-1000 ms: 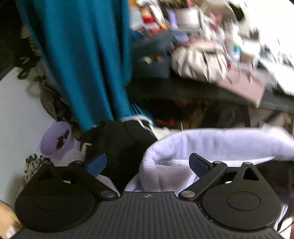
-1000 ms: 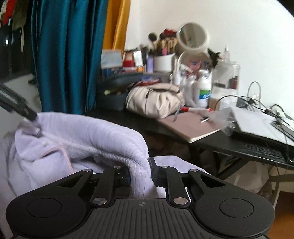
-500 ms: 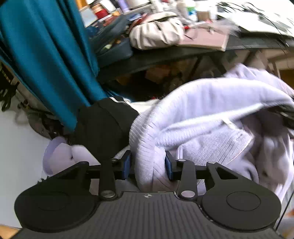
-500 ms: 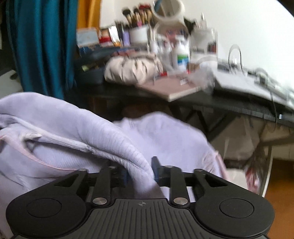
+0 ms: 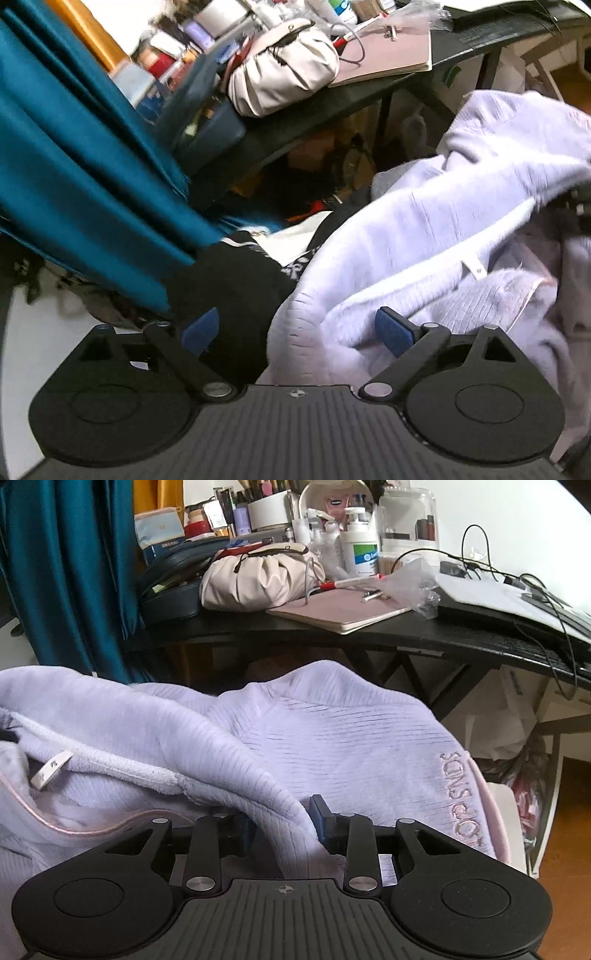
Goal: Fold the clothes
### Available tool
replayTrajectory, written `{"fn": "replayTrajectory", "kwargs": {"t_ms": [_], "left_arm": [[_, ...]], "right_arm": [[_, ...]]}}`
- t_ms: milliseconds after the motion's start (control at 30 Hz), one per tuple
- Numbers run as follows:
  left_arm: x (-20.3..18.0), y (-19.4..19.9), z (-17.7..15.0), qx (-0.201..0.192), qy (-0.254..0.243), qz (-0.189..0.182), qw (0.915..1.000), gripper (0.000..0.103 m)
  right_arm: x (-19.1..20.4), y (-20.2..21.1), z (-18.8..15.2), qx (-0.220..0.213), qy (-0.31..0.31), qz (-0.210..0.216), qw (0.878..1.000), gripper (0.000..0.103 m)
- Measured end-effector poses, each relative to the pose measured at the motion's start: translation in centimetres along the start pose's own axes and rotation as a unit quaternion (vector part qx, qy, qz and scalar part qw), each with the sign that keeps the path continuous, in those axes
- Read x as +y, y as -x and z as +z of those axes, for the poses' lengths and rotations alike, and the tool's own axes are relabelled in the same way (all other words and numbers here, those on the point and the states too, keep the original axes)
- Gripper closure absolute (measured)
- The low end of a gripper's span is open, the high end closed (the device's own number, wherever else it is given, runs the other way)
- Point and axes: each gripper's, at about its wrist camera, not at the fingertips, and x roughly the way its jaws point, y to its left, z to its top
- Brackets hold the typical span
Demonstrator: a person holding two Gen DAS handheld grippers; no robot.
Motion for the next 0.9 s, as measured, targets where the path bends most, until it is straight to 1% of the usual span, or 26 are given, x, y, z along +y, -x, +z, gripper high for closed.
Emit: {"fn": "replayTrajectory", "kwargs": {"t_ms": [33,67,133,167,200,233,267,300,333,367,433,467,533,567,600,633,667,733,767,833,900], "left_arm": [[0.2,-0.5,0.0,0.008,0.007,-0.005,0.9999,0.009],[0.5,-0.8,-0.3,0.013,0.018,-0.011,0.9997,0.009],[1.1,-1.2,-1.2,0.018,0.049,-0.029,0.9982,0.015],[1.5,-1.1,-1.6,0.019,0.069,-0.042,0.9966,0.033],[1.9,-0.7,-1.9,0.017,0.089,-0.059,0.9941,0.060],[2.2,0.2,-2.1,0.007,0.106,-0.057,0.9927,0.068],[2.5,1.6,-2.1,-0.016,0.119,-0.035,0.9922,0.076],[2.8,3.2,-2.2,-0.044,0.129,-0.015,0.9905,0.079],[3.4,4.8,-2.2,-0.067,0.146,-0.003,0.9870,0.080],[4.2,6.4,-2.1,-0.088,0.170,0.006,0.9816,0.081],[6.1,8.7,-2.0,-0.115,0.218,0.017,0.9689,0.080],[7.1,9.7,-1.9,-0.126,0.246,0.017,0.9610,0.081],[8.6,11.5,-1.8,-0.147,0.300,0.012,0.9425,0.081],[8.9,12.6,-1.8,-0.161,0.316,0.016,0.9348,0.081],[8.9,13.6,-1.6,-0.174,0.324,0.023,0.9297,0.081],[8.8,14.6,-1.4,-0.186,0.324,0.029,0.9273,0.081],[8.3,15.7,-1.3,-0.197,0.323,0.030,0.9252,0.081],[7.0,17.1,-1.3,-0.210,0.318,0.024,0.9243,0.079],[6.0,17.5,-1.2,-0.212,0.310,0.027,0.9263,0.074],[3.7,17.7,-0.9,-0.209,0.293,0.036,0.9321,0.073],[1.8,17.3,-0.6,-0.200,0.293,0.023,0.9347,0.072]], "right_arm": [[0.0,-0.3,0.0,0.006,0.001,0.004,1.000,0.069],[-0.1,-0.6,-0.1,0.012,0.002,0.007,1.000,0.062],[0.0,-1.3,-0.3,0.030,0.011,0.011,0.999,0.057],[0.2,-1.8,-0.4,0.035,0.019,0.011,0.999,0.055],[0.3,-2.2,-0.4,0.040,0.028,0.011,0.999,0.054],[0.4,-2.5,-0.4,0.043,0.034,0.011,0.998,0.056],[0.6,-2.7,0.0,0.046,0.039,0.011,0.998,0.072],[0.7,-2.6,0.6,0.043,0.041,0.010,0.998,0.084],[0.6,-1.9,1.6,0.030,0.038,0.016,0.999,0.088],[0.6,-0.7,3.0,0.000,0.027,0.032,0.999,0.089],[0.6,2.0,6.1,-0.068,0.017,0.054,0.996,0.090],[0.7,3.4,8.1,-0.104,0.018,0.064,0.992,0.090],[0.9,6.4,12.2,-0.171,0.019,0.087,0.981,0.091],[1.0,7.8,14.3,-0.201,0.019,0.100,0.974,0.091],[1.0,9.2,16.0,-0.225,0.017,0.116,0.967,0.091],[1.0,10.5,17.6,-0.247,0.015,0.133,0.960,0.092],[1.1,12.2,19.1,-0.277,0.016,0.147,0.949,0.092],[1.0,15.4,21.4,-0.327,0.019,0.170,0.929,0.092],[0.7,17.1,22.6,-0.346,0.014,0.190,0.919,0.092],[-0.2,19.5,24.4,-0.359,-0.003,0.223,0.907,0.092],[-0.6,22.0,24.9,-0.380,-0.007,0.235,0.894,0.093]]}}
